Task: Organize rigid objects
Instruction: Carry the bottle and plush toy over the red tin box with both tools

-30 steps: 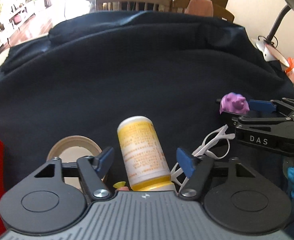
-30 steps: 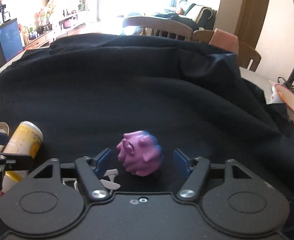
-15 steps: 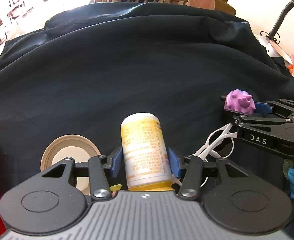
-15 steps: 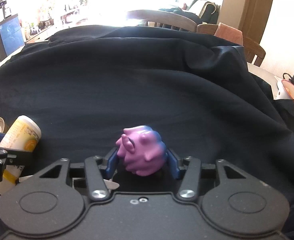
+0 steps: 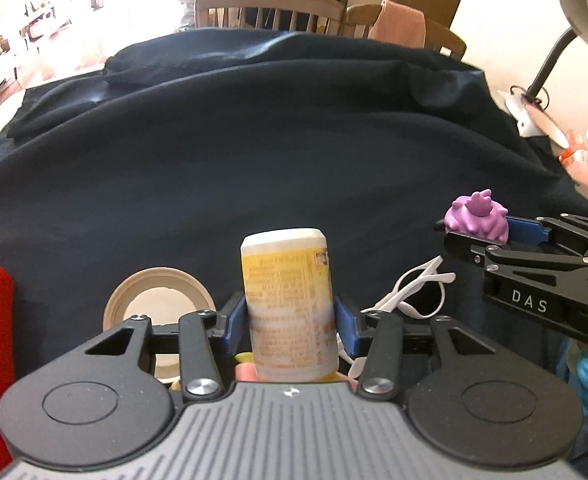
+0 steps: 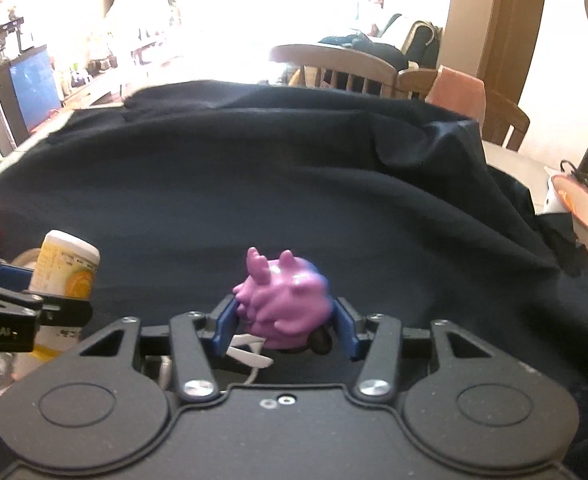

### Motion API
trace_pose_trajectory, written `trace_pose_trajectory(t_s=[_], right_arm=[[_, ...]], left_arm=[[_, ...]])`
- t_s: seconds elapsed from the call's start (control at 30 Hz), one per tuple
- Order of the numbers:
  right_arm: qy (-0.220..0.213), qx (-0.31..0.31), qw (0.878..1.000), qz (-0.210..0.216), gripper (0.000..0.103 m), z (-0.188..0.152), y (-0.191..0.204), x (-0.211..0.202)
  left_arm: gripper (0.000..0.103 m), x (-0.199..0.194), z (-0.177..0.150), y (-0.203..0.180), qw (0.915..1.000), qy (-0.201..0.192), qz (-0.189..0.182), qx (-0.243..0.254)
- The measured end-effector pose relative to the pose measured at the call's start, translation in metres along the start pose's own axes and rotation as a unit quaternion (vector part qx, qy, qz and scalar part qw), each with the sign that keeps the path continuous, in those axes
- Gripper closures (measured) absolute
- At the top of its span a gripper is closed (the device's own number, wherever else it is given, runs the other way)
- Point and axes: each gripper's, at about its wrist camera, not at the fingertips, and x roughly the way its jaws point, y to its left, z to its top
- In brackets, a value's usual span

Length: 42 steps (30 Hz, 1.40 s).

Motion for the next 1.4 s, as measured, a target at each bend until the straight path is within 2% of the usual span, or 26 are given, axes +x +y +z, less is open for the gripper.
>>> trace_pose_trajectory(t_s=[0.27,0.4,0.57,0.73,1.0,1.23,1.4], right_arm=[[-0.016,-0.017,0.999,0.031,0.053,0.013,0.031,-0.035],[-0.024,-0.027,0.998,0.047,0.053,0.017,0.049,-0.046],[-0.030,-0.046,0.996,0.064,0.053,0.020,0.079,-0.059],[-0.036,-0.061,0.995,0.072,0.053,0.027,0.111,-0.067],[-0.038,-0.078,0.993,0.083,0.053,0.041,0.178,-0.066],[-0.037,-0.098,0.989,0.107,0.053,0.046,0.242,-0.054],[-0.029,-0.110,0.985,0.129,0.053,0.047,0.282,-0.042]], left_arm=[[0.058,-0.034,-0.009,0.019,0.9994,-0.013,-0.007,-0.030],[0.059,-0.051,-0.016,0.032,0.9990,-0.024,0.005,-0.036],[0.059,-0.077,-0.021,0.060,0.9971,-0.039,0.003,-0.066],[0.059,-0.103,-0.020,0.092,0.9957,-0.056,-0.001,-0.073],[0.059,-0.132,-0.018,0.162,0.9956,-0.060,-0.010,-0.071],[0.059,-0.144,-0.023,0.222,0.9960,-0.060,0.006,-0.067],[0.059,-0.142,-0.028,0.256,0.9972,-0.041,0.026,-0.057]])
